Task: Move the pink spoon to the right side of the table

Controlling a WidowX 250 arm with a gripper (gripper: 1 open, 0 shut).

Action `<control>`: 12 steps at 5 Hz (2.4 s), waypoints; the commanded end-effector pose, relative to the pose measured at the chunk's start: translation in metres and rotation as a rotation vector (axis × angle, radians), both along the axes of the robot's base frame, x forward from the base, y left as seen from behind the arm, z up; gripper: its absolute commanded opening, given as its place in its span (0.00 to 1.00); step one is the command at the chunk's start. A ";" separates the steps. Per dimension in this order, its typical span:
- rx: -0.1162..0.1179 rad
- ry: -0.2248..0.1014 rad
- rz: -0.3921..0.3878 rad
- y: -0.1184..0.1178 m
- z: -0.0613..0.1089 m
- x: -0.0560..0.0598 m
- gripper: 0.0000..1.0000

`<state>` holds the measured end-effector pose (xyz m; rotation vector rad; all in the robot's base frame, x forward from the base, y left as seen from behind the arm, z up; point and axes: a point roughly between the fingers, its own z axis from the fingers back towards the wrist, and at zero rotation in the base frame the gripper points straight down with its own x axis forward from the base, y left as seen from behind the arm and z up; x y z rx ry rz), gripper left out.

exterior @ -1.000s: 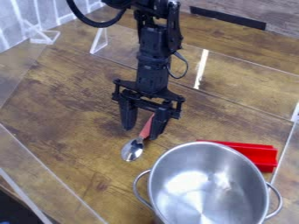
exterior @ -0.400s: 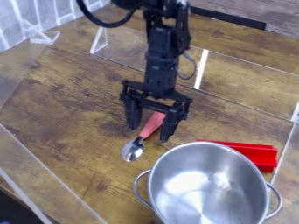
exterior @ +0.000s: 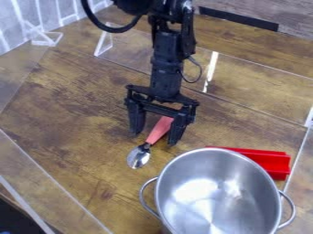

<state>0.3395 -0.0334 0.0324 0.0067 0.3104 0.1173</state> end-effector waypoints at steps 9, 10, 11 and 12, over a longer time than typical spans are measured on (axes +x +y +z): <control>0.008 -0.175 -0.472 -0.066 0.116 0.044 0.00; -0.022 -0.160 -0.540 -0.075 0.102 0.033 0.00; -0.039 -0.157 -0.609 -0.090 0.093 0.032 0.00; -0.046 -0.163 -0.643 -0.095 0.093 0.037 0.00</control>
